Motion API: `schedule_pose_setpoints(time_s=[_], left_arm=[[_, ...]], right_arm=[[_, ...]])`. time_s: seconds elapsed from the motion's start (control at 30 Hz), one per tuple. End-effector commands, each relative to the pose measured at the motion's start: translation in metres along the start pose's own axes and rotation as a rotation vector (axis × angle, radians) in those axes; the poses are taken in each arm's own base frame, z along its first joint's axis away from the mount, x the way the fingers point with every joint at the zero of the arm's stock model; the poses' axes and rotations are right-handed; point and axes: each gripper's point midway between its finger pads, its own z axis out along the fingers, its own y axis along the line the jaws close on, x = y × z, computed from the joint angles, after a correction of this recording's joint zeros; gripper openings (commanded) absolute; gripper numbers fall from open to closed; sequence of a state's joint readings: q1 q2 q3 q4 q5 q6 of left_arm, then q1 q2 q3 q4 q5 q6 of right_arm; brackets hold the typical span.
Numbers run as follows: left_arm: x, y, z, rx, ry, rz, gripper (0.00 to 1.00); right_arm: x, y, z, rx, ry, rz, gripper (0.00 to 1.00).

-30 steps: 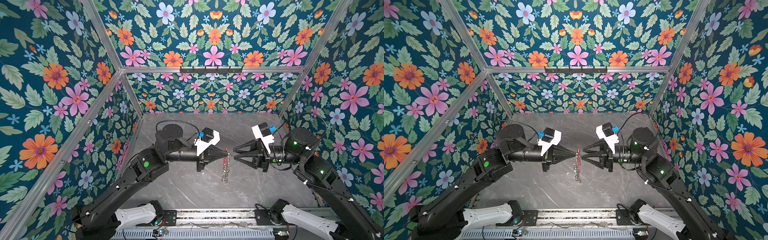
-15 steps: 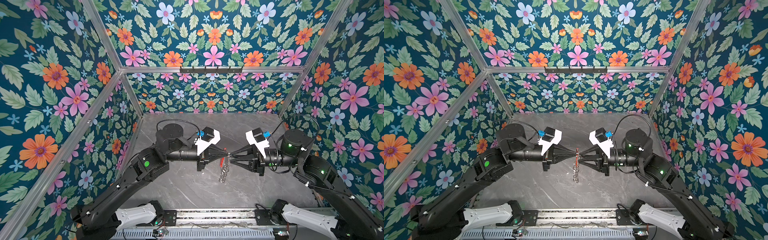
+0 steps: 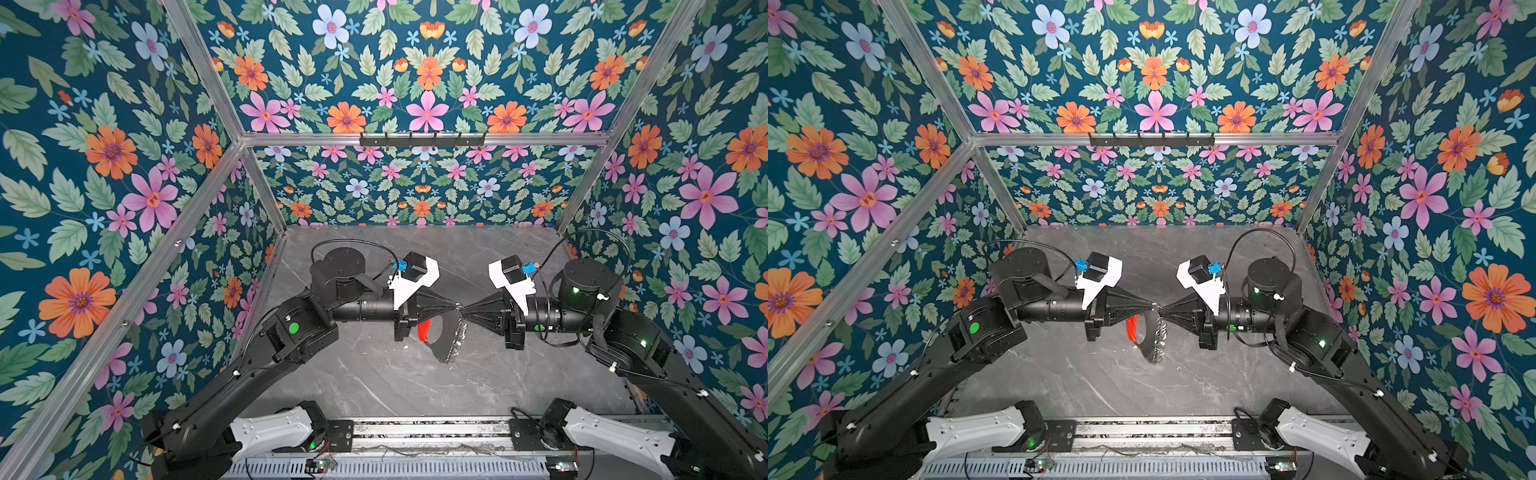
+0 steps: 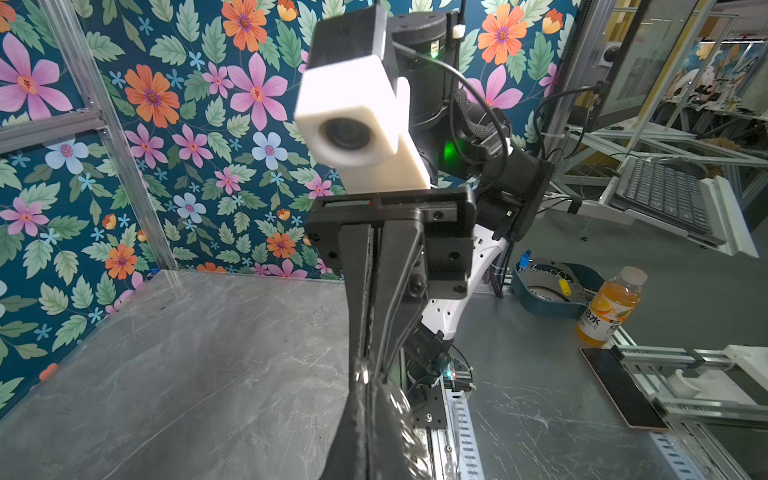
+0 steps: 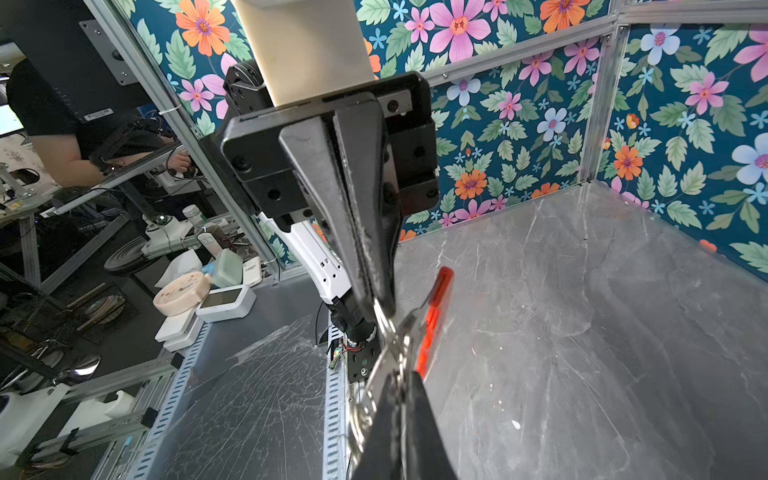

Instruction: Remove the keys from the keyring

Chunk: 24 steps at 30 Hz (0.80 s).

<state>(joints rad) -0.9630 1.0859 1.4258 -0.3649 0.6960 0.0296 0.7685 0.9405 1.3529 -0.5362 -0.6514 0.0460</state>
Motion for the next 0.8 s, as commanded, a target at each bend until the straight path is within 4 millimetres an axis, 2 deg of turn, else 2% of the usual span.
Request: schedule_pose_setpoints(time_s=[0.0,0.43,0.67,0.77], left_arm=[[-0.016,0.002,-0.002,-0.022,-0.072,0.021,0.0],[-0.02,0.008,-0.004,-0.06,-0.123,0.011,0.0],[-0.014,0.004,-0.002,-0.034,-0.09,0.012,0.0],[-0.011,0.002,-0.003,-0.023,-0.072,0.017,0.0]], right_arm=[[-0.003,0.001,0.0,0.006,-0.006,-0.019,0.0],[0.019,0.003,0.018,0.076,0.134,-0.128,0.0],[0.017,0.005,0.016,0.08,0.126,-0.122,0.0],[0.016,0.005,0.01,0.094,0.11,-0.122,0.22]])
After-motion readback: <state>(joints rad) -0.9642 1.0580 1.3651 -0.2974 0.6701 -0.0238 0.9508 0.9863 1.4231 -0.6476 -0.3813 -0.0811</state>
